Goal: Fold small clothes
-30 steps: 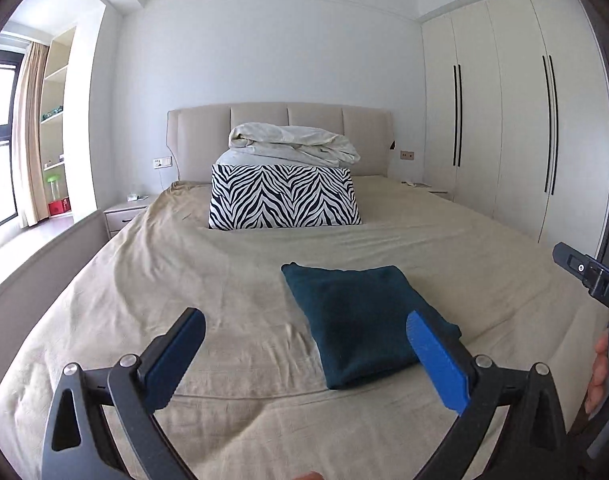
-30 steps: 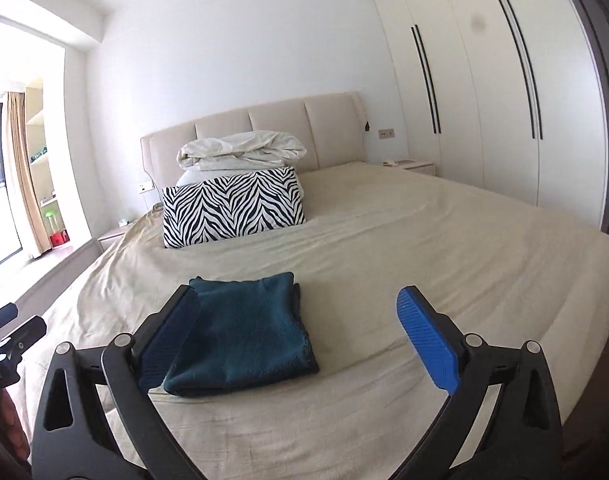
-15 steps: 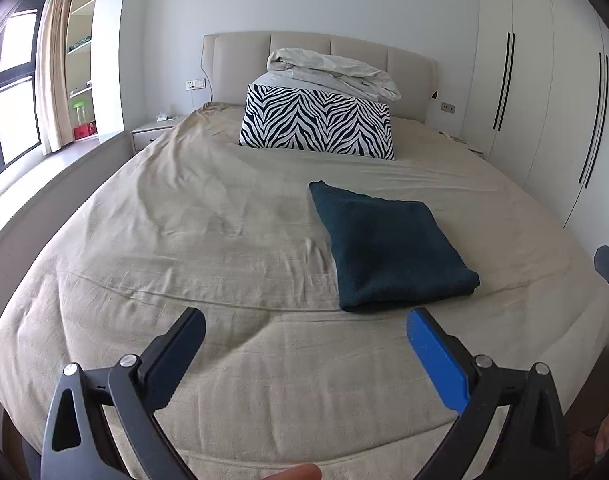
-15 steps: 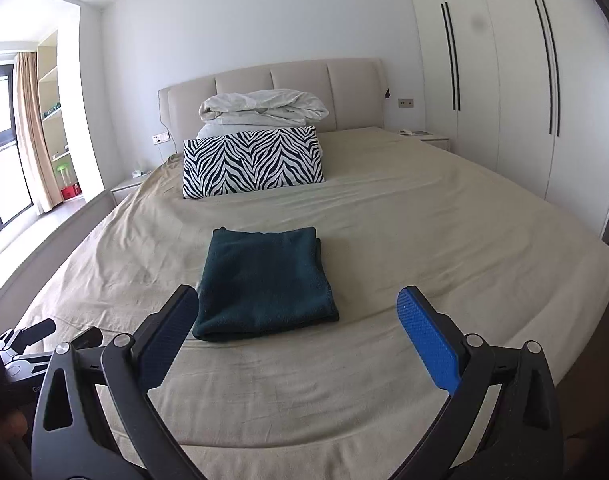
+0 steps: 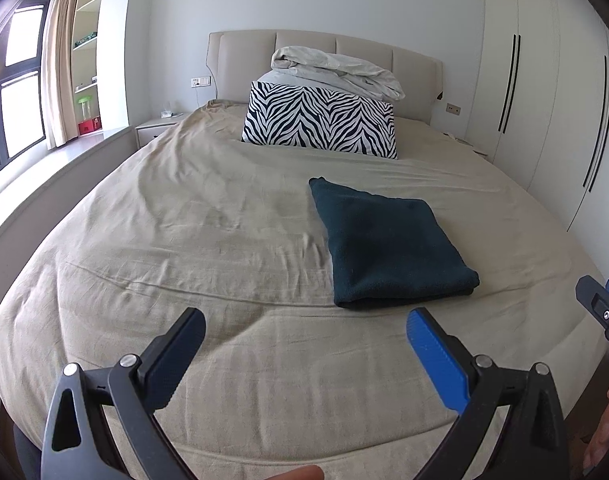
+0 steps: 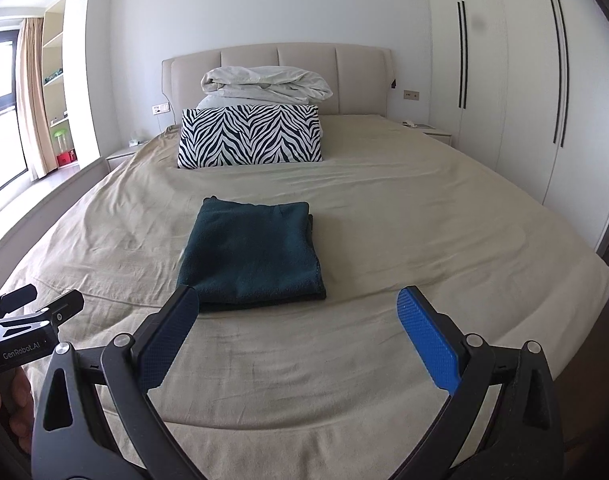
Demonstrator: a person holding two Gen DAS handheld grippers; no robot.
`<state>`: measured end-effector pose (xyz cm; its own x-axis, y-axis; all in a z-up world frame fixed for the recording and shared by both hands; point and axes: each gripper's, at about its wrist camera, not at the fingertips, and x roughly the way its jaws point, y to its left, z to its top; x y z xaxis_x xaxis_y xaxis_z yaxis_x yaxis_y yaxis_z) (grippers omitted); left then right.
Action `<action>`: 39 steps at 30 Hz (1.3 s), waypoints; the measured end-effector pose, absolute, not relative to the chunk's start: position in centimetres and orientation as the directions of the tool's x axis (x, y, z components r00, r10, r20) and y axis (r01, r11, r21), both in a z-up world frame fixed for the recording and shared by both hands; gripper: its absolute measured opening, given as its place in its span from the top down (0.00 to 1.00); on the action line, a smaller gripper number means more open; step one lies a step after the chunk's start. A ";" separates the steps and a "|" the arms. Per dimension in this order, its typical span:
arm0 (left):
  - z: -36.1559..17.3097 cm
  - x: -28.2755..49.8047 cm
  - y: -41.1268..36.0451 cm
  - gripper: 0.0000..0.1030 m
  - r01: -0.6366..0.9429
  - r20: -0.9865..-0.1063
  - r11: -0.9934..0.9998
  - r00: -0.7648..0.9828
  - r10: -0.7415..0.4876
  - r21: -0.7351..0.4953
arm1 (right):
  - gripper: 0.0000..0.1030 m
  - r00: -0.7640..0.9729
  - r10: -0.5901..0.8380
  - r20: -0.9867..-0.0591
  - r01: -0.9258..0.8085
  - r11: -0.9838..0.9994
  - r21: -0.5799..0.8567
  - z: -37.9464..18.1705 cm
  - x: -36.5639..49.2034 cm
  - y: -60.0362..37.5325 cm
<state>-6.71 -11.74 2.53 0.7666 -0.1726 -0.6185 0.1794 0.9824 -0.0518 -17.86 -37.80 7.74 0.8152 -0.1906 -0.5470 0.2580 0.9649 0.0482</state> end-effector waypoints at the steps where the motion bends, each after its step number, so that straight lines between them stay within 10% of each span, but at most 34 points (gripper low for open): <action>1: 2.5 -6.7 -11.8 0.00 0.178 -0.618 0.983 0.767 -0.172 -0.052 | 0.01 0.815 -0.190 -0.548 0.256 0.966 0.046 7.6 -17.8 -37.8; 39: 1.0 -6.3 -11.0 0.00 0.141 -0.649 0.989 0.748 -0.141 -0.053 | 0.01 0.795 -0.163 -0.585 0.227 0.973 0.038 6.1 -16.6 -36.8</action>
<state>-6.29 -11.05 0.98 0.7475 -0.1413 -0.6490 0.1412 0.9886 -0.0526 -16.60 -36.84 6.10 0.7948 -0.1626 -0.5847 0.2273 0.9731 0.0383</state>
